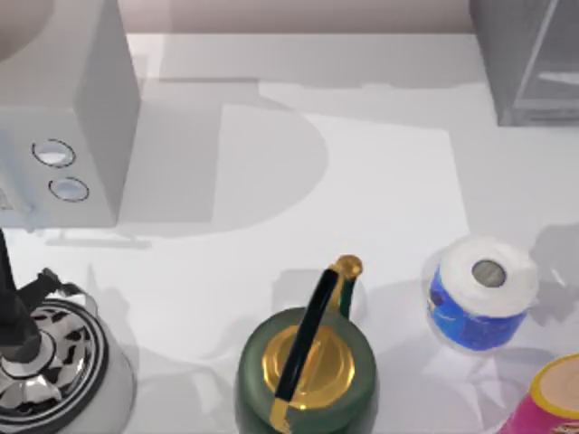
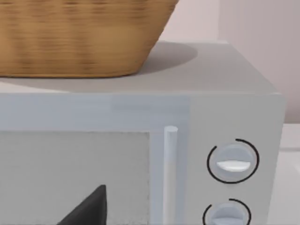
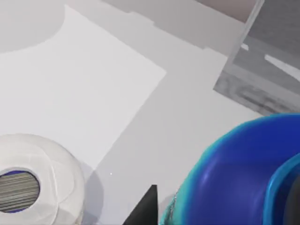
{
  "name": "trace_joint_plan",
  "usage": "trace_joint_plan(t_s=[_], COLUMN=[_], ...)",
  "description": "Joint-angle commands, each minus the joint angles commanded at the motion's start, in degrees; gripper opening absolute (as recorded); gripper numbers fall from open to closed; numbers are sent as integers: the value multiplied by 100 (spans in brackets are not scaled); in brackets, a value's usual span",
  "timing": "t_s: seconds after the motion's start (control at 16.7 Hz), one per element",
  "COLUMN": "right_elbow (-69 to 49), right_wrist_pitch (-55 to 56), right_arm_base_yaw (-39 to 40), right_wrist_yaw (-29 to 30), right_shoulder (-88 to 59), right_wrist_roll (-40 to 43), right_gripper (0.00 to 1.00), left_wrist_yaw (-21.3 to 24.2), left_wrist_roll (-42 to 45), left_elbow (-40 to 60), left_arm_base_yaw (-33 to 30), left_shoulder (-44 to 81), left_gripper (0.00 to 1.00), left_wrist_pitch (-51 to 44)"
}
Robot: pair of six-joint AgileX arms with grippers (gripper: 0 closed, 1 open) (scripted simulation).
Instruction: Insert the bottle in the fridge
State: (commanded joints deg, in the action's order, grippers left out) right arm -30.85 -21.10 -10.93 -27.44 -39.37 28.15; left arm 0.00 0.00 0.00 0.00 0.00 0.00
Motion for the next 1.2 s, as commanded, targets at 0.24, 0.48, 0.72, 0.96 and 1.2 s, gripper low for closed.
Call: trace_joint_plan(t_s=[0.24, 0.48, 0.72, 0.96, 1.2], right_elbow=[1511, 2721, 3085, 3087, 2691], right_wrist_pitch=[1003, 1819, 2111, 2096, 2546], right_arm_base_yaw=[618, 981, 1093, 1076, 995], right_wrist_yaw=[1340, 2398, 2744, 2730, 2604], right_shoulder=[2246, 3564, 3937, 3908, 3310], right_wrist_roll=[-1633, -2578, -2815, -2816, -2816], right_gripper=[1, 1, 1, 1, 1], left_wrist_yaw=[0, 0, 0, 0, 0], left_wrist_roll=[0, 0, 0, 0, 0], left_elbow=[0, 0, 0, 0, 0], left_arm_base_yaw=[0, 0, 0, 0, 0], left_shoulder=[0, 0, 0, 0, 0], left_gripper=[100, 100, 100, 100, 100], left_wrist_pitch=[0, 0, 0, 0, 0])
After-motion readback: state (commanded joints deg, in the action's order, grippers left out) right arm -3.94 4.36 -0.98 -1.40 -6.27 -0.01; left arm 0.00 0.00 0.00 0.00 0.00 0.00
